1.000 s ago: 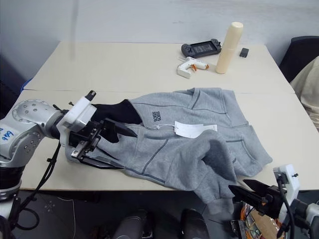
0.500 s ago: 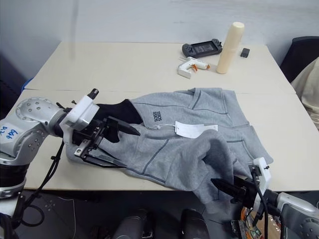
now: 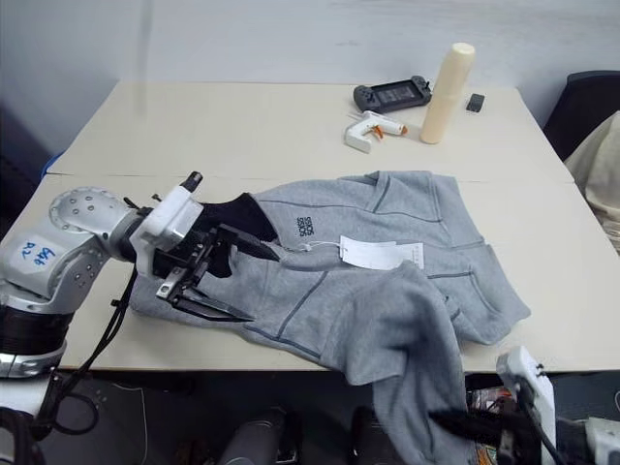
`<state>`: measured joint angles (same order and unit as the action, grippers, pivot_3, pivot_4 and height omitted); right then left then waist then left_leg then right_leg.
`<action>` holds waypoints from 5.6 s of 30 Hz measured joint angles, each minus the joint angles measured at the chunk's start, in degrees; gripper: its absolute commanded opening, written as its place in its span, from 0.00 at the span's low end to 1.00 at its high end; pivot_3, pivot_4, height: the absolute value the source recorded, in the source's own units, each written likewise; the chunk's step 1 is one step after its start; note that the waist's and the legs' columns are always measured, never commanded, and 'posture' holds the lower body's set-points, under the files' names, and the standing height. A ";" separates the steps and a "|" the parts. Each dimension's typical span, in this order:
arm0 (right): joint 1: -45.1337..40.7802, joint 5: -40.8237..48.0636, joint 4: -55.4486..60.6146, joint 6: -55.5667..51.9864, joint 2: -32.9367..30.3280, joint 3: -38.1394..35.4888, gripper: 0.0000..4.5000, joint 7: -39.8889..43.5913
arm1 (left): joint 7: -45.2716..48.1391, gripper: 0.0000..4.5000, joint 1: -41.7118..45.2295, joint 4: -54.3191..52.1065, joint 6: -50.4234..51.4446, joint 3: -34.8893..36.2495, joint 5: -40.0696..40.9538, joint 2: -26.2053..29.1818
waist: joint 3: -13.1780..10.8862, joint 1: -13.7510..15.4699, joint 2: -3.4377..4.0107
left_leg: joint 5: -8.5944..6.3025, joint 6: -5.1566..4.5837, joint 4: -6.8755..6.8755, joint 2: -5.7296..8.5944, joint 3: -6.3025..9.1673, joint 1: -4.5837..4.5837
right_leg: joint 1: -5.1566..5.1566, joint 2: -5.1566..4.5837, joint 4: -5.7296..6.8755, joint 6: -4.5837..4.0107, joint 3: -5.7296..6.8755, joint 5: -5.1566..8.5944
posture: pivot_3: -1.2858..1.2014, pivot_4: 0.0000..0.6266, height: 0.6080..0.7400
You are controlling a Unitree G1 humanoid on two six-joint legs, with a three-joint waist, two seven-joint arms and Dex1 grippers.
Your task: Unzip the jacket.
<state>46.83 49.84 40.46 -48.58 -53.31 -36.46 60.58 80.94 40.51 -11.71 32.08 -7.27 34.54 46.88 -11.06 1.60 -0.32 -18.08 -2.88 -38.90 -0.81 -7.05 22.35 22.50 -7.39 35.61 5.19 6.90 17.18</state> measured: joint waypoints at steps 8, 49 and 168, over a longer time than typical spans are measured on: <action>2.65 -22.91 -7.23 17.75 -2.35 4.80 0.00 3.49 | 0.86 1.00 1.50 3.08 -2.42 -0.58 -2.80 -1.17 | -0.07 -0.11 -0.16 | -0.02 0.07 -0.02 -0.01 0.00 0.00 | 0.03 -0.01 0.01 0.01 0.01 0.01 | 0.52 0.24 1.00; -69.96 -57.89 -20.46 21.95 17.22 56.54 0.59 -30.59 | -1.69 1.00 13.11 35.26 -25.91 -4.62 -22.04 -14.67 | -0.10 -0.52 -0.23 | 0.37 -0.12 -0.38 0.19 -0.05 1.01 | 0.94 0.20 0.55 0.23 0.68 -0.11 | 0.52 0.24 1.00; -77.63 -52.39 -74.07 45.23 -8.62 15.83 0.01 -44.82 | -14.90 1.00 8.43 57.80 -47.11 -2.93 -34.64 -21.32 | 0.14 -1.58 0.06 | 0.53 -0.23 -0.24 0.33 -0.28 0.67 | 0.86 -0.16 0.87 0.22 0.42 -0.11 | 0.52 0.24 1.00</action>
<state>-30.80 -2.55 -33.62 -3.35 -61.94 -20.63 15.76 66.04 48.94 46.09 -15.03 -10.20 -0.09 25.56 -10.91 0.02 -0.26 -17.56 -3.11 -39.15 -0.48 -7.33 23.02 23.36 -7.55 36.48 5.42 7.31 17.07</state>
